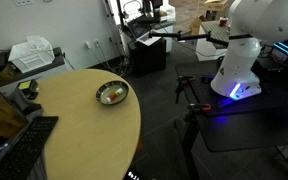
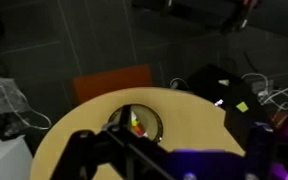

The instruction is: Remove the glue stick from the bowl and place it on the table

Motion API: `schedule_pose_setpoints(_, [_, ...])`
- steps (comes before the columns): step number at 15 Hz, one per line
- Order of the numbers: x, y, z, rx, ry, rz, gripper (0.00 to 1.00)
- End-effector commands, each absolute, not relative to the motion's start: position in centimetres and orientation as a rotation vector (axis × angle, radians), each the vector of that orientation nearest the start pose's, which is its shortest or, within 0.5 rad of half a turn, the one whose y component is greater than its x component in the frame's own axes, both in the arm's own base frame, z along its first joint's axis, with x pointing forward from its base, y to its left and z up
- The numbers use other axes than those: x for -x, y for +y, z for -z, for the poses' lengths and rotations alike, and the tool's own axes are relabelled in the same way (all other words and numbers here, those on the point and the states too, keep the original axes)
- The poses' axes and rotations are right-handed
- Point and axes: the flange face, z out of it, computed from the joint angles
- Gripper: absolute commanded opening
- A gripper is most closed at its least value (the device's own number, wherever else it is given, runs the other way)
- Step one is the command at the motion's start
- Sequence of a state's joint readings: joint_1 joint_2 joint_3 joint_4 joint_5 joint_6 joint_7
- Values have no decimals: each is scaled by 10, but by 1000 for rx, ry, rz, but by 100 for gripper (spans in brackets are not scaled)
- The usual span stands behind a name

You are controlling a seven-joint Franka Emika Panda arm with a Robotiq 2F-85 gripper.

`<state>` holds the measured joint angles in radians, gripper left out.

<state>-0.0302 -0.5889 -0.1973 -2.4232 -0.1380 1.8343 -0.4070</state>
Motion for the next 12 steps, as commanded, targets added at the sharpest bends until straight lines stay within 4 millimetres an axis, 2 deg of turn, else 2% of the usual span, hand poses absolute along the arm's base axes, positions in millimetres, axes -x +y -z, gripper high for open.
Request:
schedule_pose_setpoints(1, [-362,-102,-510,3137,-393,-23,100])
schedule_pose_setpoints(6, [-362,-102,-510,3138,-393,-22,100])
schedule_pose_setpoints(7, [-366,-101,-507,3123,-437,-21,100])
schedule_pose_setpoints(9, [-380,-95,-499,3098,-619,4,100])
schedule_pose_setpoints(12, [-416,-82,-470,3059,-896,45,100])
